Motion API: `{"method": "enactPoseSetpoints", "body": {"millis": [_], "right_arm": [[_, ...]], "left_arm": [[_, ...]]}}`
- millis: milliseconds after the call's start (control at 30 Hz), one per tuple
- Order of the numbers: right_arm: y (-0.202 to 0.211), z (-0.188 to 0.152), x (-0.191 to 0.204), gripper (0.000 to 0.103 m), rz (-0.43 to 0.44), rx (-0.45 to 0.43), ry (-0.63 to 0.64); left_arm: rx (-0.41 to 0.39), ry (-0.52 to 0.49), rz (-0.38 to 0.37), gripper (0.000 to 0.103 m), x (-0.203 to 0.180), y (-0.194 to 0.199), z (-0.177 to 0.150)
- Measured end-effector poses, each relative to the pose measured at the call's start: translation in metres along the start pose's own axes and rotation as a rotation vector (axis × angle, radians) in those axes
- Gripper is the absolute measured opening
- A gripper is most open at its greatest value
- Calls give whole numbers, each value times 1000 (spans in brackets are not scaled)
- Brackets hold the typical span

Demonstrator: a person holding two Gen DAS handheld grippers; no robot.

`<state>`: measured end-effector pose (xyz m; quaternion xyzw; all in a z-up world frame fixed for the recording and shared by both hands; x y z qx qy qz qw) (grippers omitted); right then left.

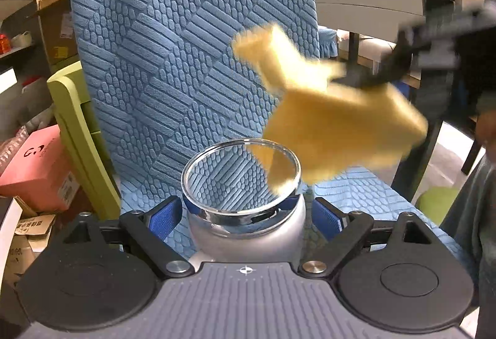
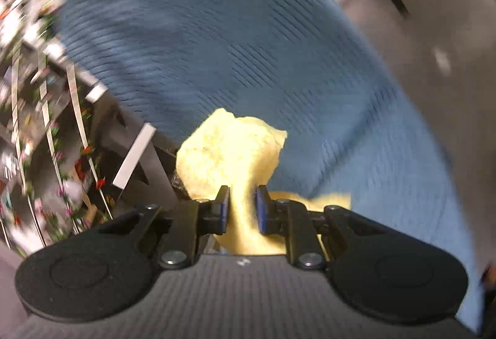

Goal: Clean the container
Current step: 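Lift the cloth over the mug and wipe across the rim and opening with the right gripper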

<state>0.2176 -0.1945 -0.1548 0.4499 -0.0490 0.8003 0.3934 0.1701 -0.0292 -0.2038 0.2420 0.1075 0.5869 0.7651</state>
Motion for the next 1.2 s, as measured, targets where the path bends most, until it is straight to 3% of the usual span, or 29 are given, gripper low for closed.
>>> {"method": "enactPoseSetpoints", "body": {"millis": [133, 400, 533, 700, 933, 1200], "right_arm": [[-4, 13, 29, 19, 61, -18, 178], [-46, -17, 62, 18, 84, 129, 419], [-57, -40, 60, 16, 31, 201, 544], [-68, -47, 62, 16, 14, 228, 590], [-67, -59, 75, 16, 65, 293, 640], [-71, -54, 71, 15, 24, 268, 646]], "left_arm": [[0, -50, 20, 92, -5, -3, -3], [11, -51, 24, 92, -3, -7, -8], [14, -39, 18, 90, 0, -5, -10], [7, -17, 8, 89, 4, -4, -9], [2, -16, 6, 89, 5, -5, -8], [-2, -19, -2, 89, 6, -4, -9]]}}
Point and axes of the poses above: each gripper's, at about its wrist camera, not at the fingertips, and y roughly against the way its jaws point, x to its left, z to its top, the point moved 9 cm from there along -y, roughly the way its jaws point, and after that the axes turned 5 degrees about -x, right-handed, at the moved point
